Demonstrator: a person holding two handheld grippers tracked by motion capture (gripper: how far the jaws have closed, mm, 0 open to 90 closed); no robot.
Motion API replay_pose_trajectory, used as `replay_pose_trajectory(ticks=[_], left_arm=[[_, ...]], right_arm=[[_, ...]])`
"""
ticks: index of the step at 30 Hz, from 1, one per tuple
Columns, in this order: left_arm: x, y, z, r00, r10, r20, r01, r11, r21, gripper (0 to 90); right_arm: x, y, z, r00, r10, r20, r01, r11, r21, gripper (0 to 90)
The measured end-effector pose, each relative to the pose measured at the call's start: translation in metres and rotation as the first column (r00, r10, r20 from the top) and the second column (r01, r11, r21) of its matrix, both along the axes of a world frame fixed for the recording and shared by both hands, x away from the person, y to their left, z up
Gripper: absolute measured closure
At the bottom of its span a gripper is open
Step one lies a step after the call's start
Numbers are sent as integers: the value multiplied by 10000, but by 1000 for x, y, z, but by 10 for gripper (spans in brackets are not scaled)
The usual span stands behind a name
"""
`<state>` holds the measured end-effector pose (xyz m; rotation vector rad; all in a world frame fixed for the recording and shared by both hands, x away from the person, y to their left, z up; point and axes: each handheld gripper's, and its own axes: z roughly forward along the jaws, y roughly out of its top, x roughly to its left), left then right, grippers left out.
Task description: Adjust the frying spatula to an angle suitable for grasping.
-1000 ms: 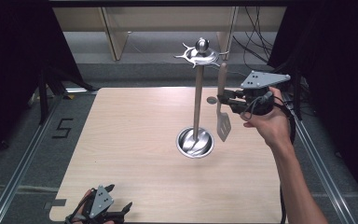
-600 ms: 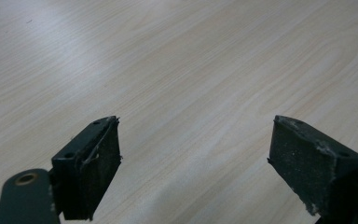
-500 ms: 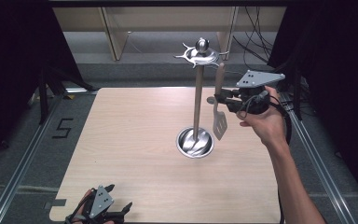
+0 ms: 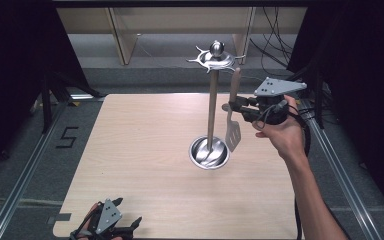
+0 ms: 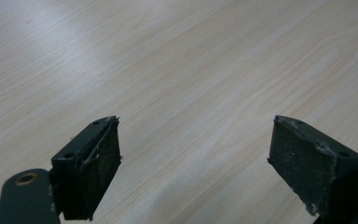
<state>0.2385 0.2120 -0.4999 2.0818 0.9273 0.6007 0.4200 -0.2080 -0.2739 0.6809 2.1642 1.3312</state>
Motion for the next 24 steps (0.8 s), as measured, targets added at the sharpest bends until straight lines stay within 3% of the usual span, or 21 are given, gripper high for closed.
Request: replay_pose_trajectory(ticks=[1,3,4,6,7,8,10,12,17,18,19,20,23,24], left_arm=[[0,1,0,10000,-52,27,52,9999,124,156],[0,0,0,10000,-39,87,39,9999,-92,156],[0,1,1,9999,-108,-17,108,9998,149,156],[0,0,0,10000,-35,92,36,10000,-82,155],[0,1,1,9999,-107,19,107,9998,163,156],[0,0,0,10000,-12,29,12,9999,-122,156],[0,1,0,10000,-90,-4,90,9999,121,156],[0,0,0,10000,-27,78,28,10000,-91,156],[0,1,1,9999,-113,-89,114,9998,137,156],[0,0,0,10000,45,1,-45,9999,-155,156],[0,0,0,10000,45,1,-45,9999,-155,156],[0,1,1,9999,-83,-57,83,9999,124,156],[0,0,1,9999,-97,-97,97,9999,44,156],[1,1,1,9999,-136,-88,138,9996,248,156]], right_arm=[[0,0,-1,9999,-115,111,114,9999,85,747],[-1,-1,-2,10000,-35,-3,35,9999,128,744],[-1,-1,-3,10000,27,-40,-26,9997,243,743],[-2,-1,-4,9999,111,41,-112,9993,344,740],[-4,0,-4,9998,94,-179,-87,9992,399,732],[-4,0,-4,9999,71,134,-76,9994,345,724],[-5,0,-3,9996,196,191,-202,9993,324,715],[-7,0,-2,9998,157,83,-159,9993,348,698],[-10,0,-2,9999,18,117,-23,9989,477,652],[-12,-1,-2,9999,58,103,-65,9973,732,635],[-12,-1,-2,9999,58,103,-65,9973,732,635],[-15,-3,-2,9998,15,189,-28,9977,673,611],[-18,-5,-3,9998,-121,168,107,9965,827,585],[-20,-8,-5,9998,-175,98,164,9946,1024,563]])
